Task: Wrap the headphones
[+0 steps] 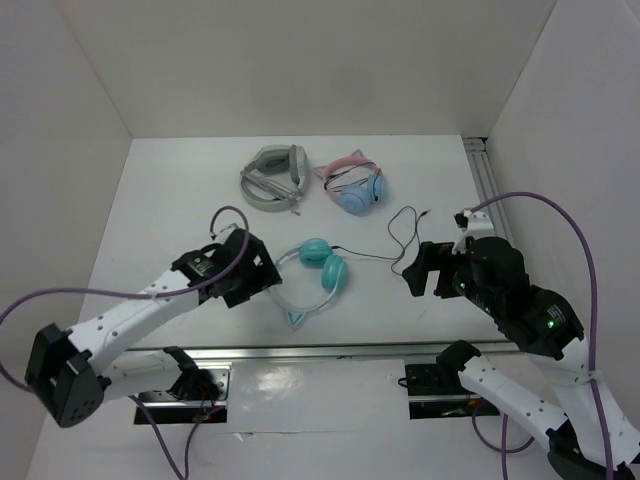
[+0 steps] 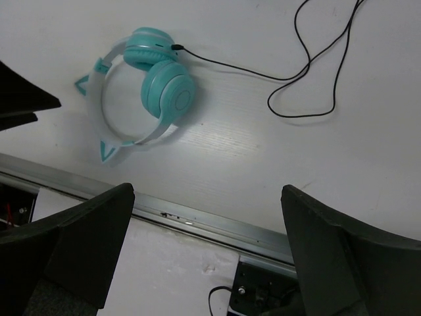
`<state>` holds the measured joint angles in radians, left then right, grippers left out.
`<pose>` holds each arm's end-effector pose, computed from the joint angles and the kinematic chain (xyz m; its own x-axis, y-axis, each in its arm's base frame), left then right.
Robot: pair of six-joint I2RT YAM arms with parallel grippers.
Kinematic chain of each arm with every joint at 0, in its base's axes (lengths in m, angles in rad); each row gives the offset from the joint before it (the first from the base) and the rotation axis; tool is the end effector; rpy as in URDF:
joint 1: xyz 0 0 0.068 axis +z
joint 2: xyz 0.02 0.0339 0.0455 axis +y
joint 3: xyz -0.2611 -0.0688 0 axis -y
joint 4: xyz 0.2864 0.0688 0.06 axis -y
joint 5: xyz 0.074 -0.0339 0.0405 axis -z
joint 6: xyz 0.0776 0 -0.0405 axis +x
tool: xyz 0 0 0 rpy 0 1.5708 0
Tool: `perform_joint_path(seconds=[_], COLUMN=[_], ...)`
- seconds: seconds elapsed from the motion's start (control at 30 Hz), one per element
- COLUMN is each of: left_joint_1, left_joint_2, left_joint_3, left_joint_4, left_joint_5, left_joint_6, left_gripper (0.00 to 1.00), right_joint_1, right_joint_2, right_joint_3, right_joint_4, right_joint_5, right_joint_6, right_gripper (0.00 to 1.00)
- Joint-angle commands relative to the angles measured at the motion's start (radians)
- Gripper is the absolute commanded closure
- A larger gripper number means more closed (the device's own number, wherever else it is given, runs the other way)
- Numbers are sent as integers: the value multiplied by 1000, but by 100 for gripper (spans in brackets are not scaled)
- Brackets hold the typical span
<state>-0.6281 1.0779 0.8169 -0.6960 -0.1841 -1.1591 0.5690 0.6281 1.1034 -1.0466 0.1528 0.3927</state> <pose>0.2310 -0.1502 0.2047 -0.7159 -0.5936 -0.3676 -0.4092 0.7833 -0.4680 0.1434 0.0777 0.3698 -0.5834 0.0759 -0.8087 -0.2180 0.9445 0.2459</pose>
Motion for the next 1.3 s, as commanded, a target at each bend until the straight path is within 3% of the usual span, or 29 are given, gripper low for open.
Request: perform_joint_path(seconds=[0.0, 0.27, 0.43, 0.57, 0.6, 0.7, 0.83, 0.87, 0.9, 0.93, 1.07, 1.1, 1.13, 1.17, 1.2, 1.27], left_joint_1=[-96, -222, -231, -231, -231, -231, -222, -222, -222, -222, -222, -232, -232, -232, -232, -220], left_joint_2=[139, 434, 553, 600, 600, 609, 622, 622, 613, 600, 438, 383, 269, 216, 171, 111], left_joint_3=[108, 177, 177, 150, 140, 114, 94, 94, 82, 73, 73, 85, 126, 155, 192, 330], left_joint_4=[-20, -112, -67, -66, -57, -48, -20, -20, -20, -31, -186, -289, -330, -350, -350, -394], left_joint_5=[-170, -285, -276, -276, -276, -276, -252, -242, -242, -242, -334, -400, -437, -486, -486, -497], left_joint_6=[-247, -474, -475, -514, -514, -524, -514, -514, -514, -514, -541, -541, -483, -298, -297, -53], left_gripper=[0, 0, 6, 20, 31, 35, 64, 87, 97, 100, 100, 100, 100, 100, 100, 100], right_joint_1=[-4, -4, -4, -4, -4, -4, -4, -4, -4, -4, -4, -4, -4, -4, -4, -14], right_joint_2=[5, -13, -34, -53, -62, -62, -71, -71, -71, -71, -80, -90, -114, -126, -139, -149], right_joint_3=[-7, -7, -37, -37, -37, -37, -37, -37, -37, -37, -43, -54, -69, -111, -135, -192], right_joint_4=[80, 100, 128, 137, 137, 128, 128, 128, 128, 128, 169, 190, 251, 287, 325, 432], right_joint_5=[-36, -88, -125, -136, -145, -145, -145, -145, -145, -145, -202, -228, -293, -327, -355, -407], right_joint_6=[-18, -28, -28, -28, -28, -28, -28, -28, -28, -28, -28, -28, -28, -38, -38, -38], right_gripper=[0, 0, 0, 0, 0, 0, 0, 0, 0, 0, 0, 0, 0, 0, 0, 0])
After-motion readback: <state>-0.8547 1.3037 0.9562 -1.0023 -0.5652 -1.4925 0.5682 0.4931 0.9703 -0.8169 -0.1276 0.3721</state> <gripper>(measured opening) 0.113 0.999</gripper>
